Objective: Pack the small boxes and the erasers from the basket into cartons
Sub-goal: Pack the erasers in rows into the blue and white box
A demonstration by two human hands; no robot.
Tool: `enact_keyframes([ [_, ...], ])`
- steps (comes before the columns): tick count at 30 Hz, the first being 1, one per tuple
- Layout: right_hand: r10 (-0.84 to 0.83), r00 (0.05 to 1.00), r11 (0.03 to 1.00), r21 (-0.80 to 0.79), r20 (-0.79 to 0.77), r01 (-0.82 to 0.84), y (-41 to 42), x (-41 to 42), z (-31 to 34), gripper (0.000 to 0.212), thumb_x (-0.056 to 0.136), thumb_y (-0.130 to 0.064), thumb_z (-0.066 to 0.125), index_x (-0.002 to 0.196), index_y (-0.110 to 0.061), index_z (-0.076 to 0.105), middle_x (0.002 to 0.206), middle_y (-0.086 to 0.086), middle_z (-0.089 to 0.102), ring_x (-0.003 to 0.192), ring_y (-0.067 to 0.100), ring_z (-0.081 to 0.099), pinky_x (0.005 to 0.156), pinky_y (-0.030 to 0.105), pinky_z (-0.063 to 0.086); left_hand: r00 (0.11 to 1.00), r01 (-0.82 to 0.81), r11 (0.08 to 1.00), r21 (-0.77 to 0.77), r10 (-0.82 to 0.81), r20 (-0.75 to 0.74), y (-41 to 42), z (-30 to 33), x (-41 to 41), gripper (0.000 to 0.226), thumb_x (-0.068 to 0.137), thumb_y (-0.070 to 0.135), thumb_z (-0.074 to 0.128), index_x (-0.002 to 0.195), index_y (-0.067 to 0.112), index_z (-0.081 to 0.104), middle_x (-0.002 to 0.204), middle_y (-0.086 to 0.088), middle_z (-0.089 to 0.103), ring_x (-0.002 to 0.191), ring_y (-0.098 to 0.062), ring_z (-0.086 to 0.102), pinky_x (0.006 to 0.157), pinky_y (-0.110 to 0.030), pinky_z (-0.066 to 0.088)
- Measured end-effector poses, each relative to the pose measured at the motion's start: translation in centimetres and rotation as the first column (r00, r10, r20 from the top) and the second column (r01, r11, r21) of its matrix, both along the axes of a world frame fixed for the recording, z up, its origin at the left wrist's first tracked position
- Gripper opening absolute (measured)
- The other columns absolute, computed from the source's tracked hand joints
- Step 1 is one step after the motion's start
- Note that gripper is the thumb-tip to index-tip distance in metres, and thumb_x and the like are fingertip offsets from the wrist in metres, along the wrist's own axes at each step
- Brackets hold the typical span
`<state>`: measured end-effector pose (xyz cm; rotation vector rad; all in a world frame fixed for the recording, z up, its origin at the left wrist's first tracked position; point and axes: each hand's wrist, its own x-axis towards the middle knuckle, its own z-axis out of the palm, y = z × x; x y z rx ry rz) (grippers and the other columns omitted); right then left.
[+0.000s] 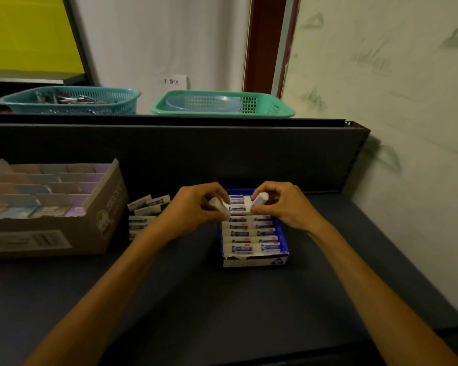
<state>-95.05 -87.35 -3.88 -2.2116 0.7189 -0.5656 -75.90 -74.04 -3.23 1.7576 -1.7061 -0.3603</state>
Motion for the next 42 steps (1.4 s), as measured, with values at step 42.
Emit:
enact_keyframes([
  [42,0.094,0.995,0.995,-0.018,0.044,-0.093,-2.1,-2.1,0.0,0.028,0.087,-0.022,0.065,0.11,-0.028,0.05,0.109,-0.005,0.063,0.095,0.007,0.066,0.072,0.025,0.058,0.961,0.018,1.0,0.006,-0.019,0.276,-2.8,-1.2,-1.6,0.03,0.084,0.019,0.066,0.111,0.03,0.06,0.111,0.009,0.059,0.096,0.0,0.054,0.081,-0.016,0.045],
])
